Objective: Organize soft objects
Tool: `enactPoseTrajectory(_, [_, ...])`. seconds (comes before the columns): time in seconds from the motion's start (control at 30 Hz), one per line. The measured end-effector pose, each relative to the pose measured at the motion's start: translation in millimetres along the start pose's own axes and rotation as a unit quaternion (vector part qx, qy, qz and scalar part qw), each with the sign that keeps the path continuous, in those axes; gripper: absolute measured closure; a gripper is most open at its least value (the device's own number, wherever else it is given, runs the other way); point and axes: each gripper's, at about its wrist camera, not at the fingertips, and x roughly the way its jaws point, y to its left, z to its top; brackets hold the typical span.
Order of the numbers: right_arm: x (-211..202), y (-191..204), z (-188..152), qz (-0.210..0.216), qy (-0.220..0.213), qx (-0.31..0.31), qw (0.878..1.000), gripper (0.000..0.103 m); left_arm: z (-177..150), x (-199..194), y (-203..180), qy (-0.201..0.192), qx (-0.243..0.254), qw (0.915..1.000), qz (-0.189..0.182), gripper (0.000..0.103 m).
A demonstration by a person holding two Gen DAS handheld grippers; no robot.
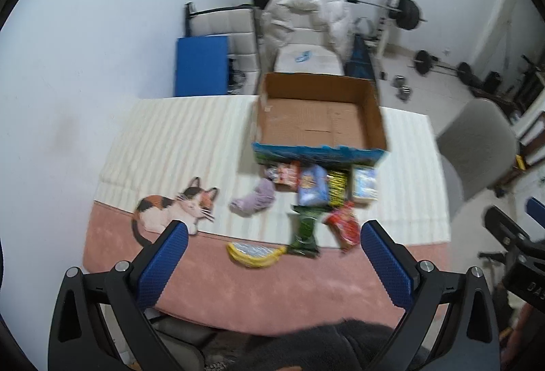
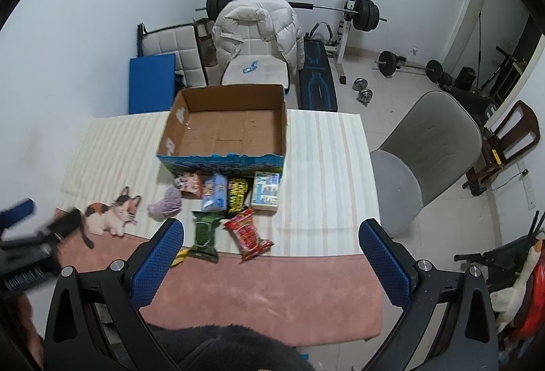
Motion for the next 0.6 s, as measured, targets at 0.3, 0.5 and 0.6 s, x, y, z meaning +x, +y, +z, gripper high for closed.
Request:
enactPoseTrajectory(0.3, [188,8,-9,0.032,0.121,-0.066,0.99,0.0,-9,189,2,0.179,-0.023,0.9831,-0.03,0.013])
enactPoseTrajectory(0.5, [317,31,-46,0.079,0.209,-0.095,0.97,0.014,-33,292,-35,0.263,0.012,0.9623,-0.069,0.036])
enactPoseTrajectory(0.6, [366,46,-66,0.082,0.24,-0.112,0.961,0.021,-42,332,-43,0.306,0.005,0.9467,-0.101,0.036])
